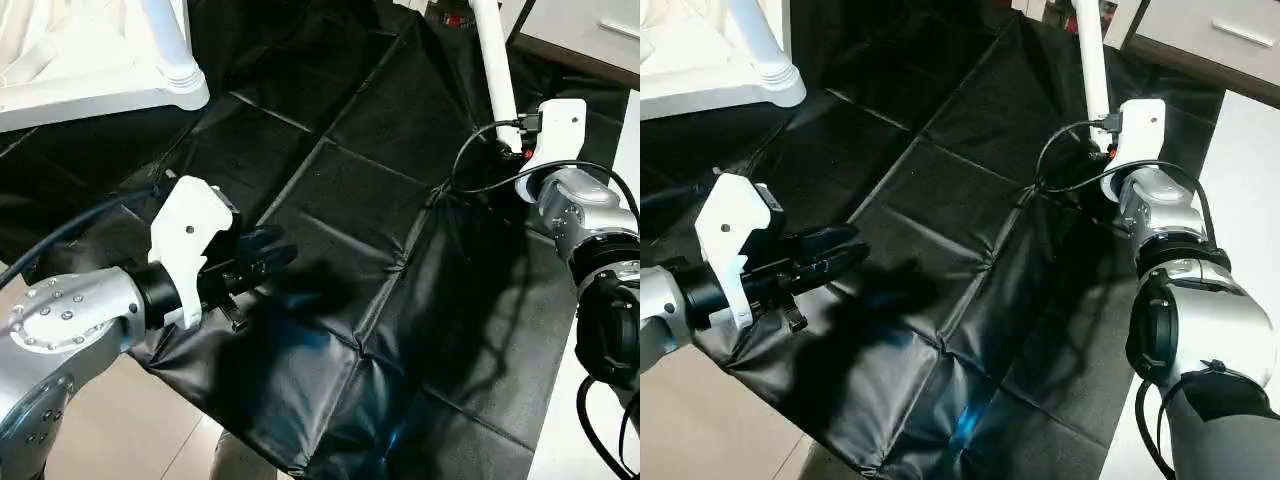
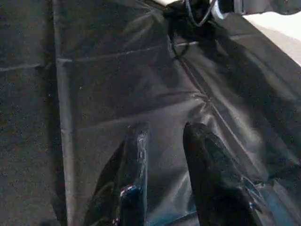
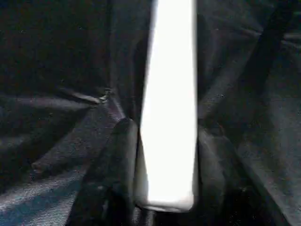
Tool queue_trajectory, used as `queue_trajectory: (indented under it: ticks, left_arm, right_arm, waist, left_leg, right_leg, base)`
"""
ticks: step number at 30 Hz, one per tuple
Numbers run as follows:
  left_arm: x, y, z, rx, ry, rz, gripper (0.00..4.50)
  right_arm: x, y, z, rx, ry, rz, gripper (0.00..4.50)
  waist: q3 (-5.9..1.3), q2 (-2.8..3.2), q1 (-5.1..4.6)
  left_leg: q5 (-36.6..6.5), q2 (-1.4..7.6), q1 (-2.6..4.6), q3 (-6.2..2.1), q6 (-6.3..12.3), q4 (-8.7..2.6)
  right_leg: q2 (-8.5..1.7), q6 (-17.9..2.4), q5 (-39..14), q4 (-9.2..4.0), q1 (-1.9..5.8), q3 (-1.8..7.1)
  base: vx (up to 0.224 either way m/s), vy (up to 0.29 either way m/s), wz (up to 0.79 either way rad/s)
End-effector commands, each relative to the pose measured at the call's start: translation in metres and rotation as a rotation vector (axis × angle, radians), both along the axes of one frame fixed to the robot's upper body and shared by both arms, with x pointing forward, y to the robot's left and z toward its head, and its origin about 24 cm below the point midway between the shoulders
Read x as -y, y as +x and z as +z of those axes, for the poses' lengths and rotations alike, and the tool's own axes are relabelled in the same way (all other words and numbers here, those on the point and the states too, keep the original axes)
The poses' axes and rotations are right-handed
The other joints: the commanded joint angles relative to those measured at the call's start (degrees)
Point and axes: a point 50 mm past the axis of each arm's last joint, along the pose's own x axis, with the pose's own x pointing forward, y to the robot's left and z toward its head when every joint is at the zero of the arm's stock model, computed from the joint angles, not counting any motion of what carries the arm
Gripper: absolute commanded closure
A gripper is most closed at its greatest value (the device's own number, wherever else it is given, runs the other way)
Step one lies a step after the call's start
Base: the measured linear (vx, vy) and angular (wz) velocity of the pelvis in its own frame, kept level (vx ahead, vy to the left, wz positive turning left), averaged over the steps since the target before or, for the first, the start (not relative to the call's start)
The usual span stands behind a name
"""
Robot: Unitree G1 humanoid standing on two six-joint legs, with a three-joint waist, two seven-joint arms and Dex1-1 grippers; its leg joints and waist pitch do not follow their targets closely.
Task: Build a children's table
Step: Pick table leg
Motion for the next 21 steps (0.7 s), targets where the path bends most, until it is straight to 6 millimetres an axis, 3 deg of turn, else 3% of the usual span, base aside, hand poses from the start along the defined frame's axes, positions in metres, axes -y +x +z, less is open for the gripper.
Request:
queue_trajectory:
  ticks: [1, 2, 6, 8, 9, 13, 14, 16, 17, 18, 21]
  left_arm:
    - [-0.001, 0.000, -0.002, 0.010, -0.003, 0.014, 3.10]
    - [-0.002, 0.002, -0.004, 0.016, -0.010, 0.031, 3.10]
    - [-0.002, 0.007, -0.012, 0.028, -0.029, 0.073, 3.10]
    - [-0.001, 0.008, -0.013, 0.029, -0.031, 0.073, 3.10]
    - [0.002, 0.010, -0.017, 0.037, -0.045, 0.079, 3.10]
    - [0.004, 0.014, -0.022, 0.043, -0.062, 0.086, 3.10]
    - [0.004, 0.015, -0.023, 0.046, -0.062, 0.090, 3.10]
    - [0.005, 0.017, -0.028, 0.052, -0.074, 0.106, 3.10]
    - [0.005, 0.018, -0.032, 0.049, -0.074, 0.111, 3.10]
    - [0.005, 0.017, -0.036, 0.044, -0.062, 0.109, 3.10]
    - [0.003, 0.018, -0.045, 0.034, -0.046, 0.131, 3.10]
  right_arm:
    - [0.004, -0.004, -0.009, -0.029, 0.013, -0.008, 3.22]
    - [0.006, -0.004, -0.008, -0.011, 0.024, -0.011, 3.26]
    - [0.010, -0.005, -0.003, 0.040, 0.060, -0.012, 3.30]
    - [0.010, -0.005, -0.003, 0.049, 0.071, -0.009, 3.31]
    - [0.013, -0.006, 0.000, 0.081, 0.099, 0.009, 3.31]
    - [0.014, -0.008, 0.001, 0.118, 0.138, 0.036, 3.31]
    - [0.013, -0.008, 0.001, 0.127, 0.135, 0.056, 3.31]
    - [0.010, -0.010, -0.002, 0.144, 0.165, 0.096, 3.31]
    - [0.005, -0.011, -0.008, 0.141, 0.171, 0.128, 3.31]
    - [0.001, -0.012, -0.013, 0.136, 0.158, 0.169, 3.31]
    - [-0.011, -0.020, -0.028, 0.142, 0.146, 0.277, 3.31]
  waist:
    - [-5.81, -0.37, 0.03]
    - [-6.20, -0.72, -0.15]
    - [-7.41, -1.05, -0.47]
    - [-7.62, -0.93, -0.46]
    - [-8.30, -1.18, -0.55]
    - [-8.67, -1.09, -0.50]
    - [-9.15, -1.18, -0.59]
    - [-9.96, -1.10, -0.64]
    - [-9.80, -1.17, -0.73]
    - [-10.49, -1.11, -0.77]
    - [-11.39, -1.11, -0.93]
  left_leg:
    - [5.8, 1.05, 1.90, 0.30, 10.43, -2.47]
    - [6.0, 1.03, 2.01, 0.41, 10.59, -2.36]
    - [6.8, 1.03, 1.84, 0.57, 11.63, -1.86]
    - [6.9, 1.03, 1.84, 0.60, 12.11, -1.67]
    - [5.5, 1.14, 1.87, 0.67, 11.93, -1.44]
    - [2.8, 1.23, 1.69, 0.73, 10.77, -1.19]
    - [2.4, 1.25, 1.72, 0.73, 10.51, -1.06]
    - [1.4, 1.10, 1.57, 0.65, 9.41, -0.75]
    - [0.5, 1.12, 1.33, 0.66, 9.37, -0.76]
    - [0.8, 1.08, 1.46, 0.64, 9.19, -0.63]
    - [0.1, 1.27, 1.53, 0.58, 9.56, -0.72]
  right_leg:
    - [-2.71, -22.4, 9.4, -1.66, 5.11, 1.63]
    - [-2.64, -22.4, 9.7, -1.60, 5.25, 1.66]
    - [-2.63, -22.1, 10.4, -1.17, 5.52, 1.65]
    - [-2.58, -22.1, 10.1, -1.02, 5.31, 1.61]
    - [-2.71, -22.1, 8.4, -1.00, 5.47, 1.63]
    - [-2.75, -21.6, 4.5, -1.07, 5.34, 1.62]
    - [-2.75, -21.5, 4.0, -0.99, 5.52, 1.60]
    - [-2.75, -21.0, 2.2, -0.94, 5.77, 1.58]
    - [-2.84, -20.4, 1.5, -1.16, 5.68, 1.67]
    - [-2.84, -20.3, 1.8, -0.92, 5.89, 1.62]
    - [-2.67, -18.7, 0.7, -1.24, 5.62, 1.50]
  base:
    - [0.000, 0.000, 0.00]
    - [0.000, 0.000, 0.00]
    - [0.000, 0.000, 0.00]
    - [0.000, 0.000, 0.00]
    - [0.000, 0.000, 0.00]
    - [0.000, 0.000, 0.00]
    - [0.000, 0.000, 0.00]
    - [0.000, 0.000, 0.00]
    - [0.000, 0.000, 0.00]
    - [0.000, 0.000, 0.00]
    - [0.000, 0.000, 0.00]
